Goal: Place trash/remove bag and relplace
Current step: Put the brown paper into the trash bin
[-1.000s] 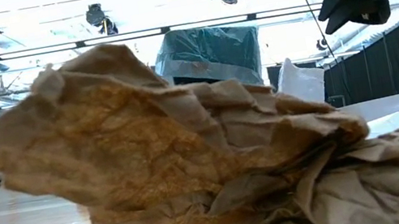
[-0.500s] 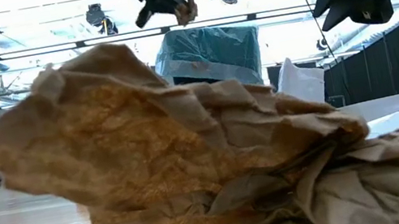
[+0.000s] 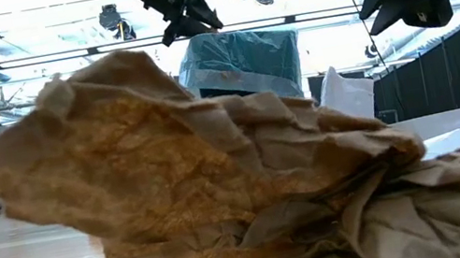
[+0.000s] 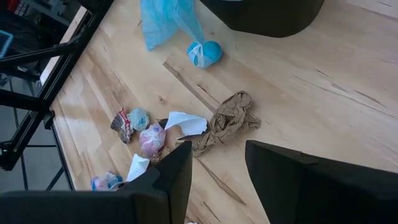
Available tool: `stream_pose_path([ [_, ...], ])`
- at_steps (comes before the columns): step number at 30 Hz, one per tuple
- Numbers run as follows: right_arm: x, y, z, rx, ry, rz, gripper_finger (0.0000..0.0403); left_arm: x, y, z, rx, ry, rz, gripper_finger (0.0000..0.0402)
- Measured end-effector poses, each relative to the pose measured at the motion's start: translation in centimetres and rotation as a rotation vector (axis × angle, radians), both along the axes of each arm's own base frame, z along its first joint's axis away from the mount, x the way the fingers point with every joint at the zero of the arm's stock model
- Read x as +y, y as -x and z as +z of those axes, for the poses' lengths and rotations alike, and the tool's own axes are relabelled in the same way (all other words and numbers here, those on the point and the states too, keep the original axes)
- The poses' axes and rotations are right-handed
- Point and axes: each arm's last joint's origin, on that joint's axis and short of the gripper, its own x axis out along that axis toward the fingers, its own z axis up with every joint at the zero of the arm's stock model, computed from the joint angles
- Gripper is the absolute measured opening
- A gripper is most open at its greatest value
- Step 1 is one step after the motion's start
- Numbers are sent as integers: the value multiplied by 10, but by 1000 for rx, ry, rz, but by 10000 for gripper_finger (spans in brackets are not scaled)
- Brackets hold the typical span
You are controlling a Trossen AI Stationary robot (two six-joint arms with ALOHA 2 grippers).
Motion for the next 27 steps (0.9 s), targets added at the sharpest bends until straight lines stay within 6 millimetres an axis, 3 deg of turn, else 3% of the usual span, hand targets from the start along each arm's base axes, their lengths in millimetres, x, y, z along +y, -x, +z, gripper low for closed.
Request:
stream_pose_path([
  [16, 0, 0, 0, 0, 1, -1, 141, -10, 7, -13, 144, 118, -20, 142],
  [27, 0, 0, 0, 0, 1, -1, 141, -6, -2, -1, 6, 27, -41, 142],
])
